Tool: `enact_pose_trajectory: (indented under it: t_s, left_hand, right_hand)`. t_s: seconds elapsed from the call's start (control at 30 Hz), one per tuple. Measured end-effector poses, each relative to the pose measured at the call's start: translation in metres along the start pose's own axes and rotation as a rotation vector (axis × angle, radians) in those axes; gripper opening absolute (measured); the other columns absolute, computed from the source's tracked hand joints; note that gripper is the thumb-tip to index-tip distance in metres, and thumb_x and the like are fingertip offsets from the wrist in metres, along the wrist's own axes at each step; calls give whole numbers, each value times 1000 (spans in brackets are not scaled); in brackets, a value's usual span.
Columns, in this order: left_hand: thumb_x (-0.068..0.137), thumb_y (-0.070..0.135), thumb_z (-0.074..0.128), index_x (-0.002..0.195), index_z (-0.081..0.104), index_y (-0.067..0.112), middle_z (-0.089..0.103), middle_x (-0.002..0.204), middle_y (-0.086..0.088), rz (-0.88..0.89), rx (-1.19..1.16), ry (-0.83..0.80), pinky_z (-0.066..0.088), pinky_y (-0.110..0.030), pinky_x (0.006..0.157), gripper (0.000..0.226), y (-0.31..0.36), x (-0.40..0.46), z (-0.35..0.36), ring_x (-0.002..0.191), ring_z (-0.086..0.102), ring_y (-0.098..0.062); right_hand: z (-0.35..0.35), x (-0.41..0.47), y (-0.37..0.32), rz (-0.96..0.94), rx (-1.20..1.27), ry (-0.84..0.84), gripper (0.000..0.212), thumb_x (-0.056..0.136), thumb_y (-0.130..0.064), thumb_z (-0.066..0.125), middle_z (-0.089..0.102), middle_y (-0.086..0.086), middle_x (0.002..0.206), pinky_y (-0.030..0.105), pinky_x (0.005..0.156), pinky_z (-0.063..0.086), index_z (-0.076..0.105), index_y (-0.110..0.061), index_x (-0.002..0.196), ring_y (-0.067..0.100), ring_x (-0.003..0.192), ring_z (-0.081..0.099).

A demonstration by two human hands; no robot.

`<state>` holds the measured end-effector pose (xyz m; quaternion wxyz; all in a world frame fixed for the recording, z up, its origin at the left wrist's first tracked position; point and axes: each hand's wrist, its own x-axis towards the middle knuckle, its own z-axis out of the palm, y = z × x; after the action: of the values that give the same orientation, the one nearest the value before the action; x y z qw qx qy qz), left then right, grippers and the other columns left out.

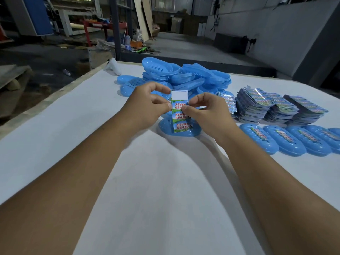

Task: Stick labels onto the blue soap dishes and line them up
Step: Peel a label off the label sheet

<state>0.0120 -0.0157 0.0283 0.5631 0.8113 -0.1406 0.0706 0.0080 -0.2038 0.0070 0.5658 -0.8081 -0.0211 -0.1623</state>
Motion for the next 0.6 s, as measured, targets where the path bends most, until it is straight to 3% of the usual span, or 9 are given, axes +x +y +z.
enact_pose_trajectory:
  t_s: [0.1, 0.3, 0.47, 0.6]
  left_hand:
    - [87, 12, 77, 95, 60, 31, 76, 77, 13, 47, 7, -9, 38, -5, 44, 26, -1, 0, 1, 58, 63, 7]
    - [87, 14, 75, 94, 59, 31, 75, 76, 16, 92, 67, -23, 47, -5, 65, 25, -4, 1, 3, 74, 69, 3]
    - [85, 19, 78, 92, 57, 32, 74, 74, 19, 68, 92, 12, 46, -11, 64, 25, -5, 2, 3, 73, 67, 6]
    - [83, 15, 74, 89, 56, 29, 74, 71, 12, 6, 125, 87, 42, -18, 54, 23, -6, 5, 2, 57, 59, 5]
  right_hand:
    - [1, -1, 0, -71, -145, 5, 16, 83, -31, 85, 71, -9, 76, 23, 58, 53, 72, -22, 78, 2, 63, 65]
    - [4, -13, -9, -136, -87, -105, 18, 86, -36, 79, 73, -7, 64, 15, 53, 42, 79, -29, 69, -1, 54, 58]
    - [3, -10, -13, -69, -66, -69, 17, 86, -30, 79, 76, 3, 71, 35, 66, 54, 81, -19, 74, 12, 63, 64]
    - [-1, -8, -13, 0, 21, -70, 22, 86, -25, 78, 71, -3, 63, 22, 57, 47, 78, -21, 65, 3, 54, 56]
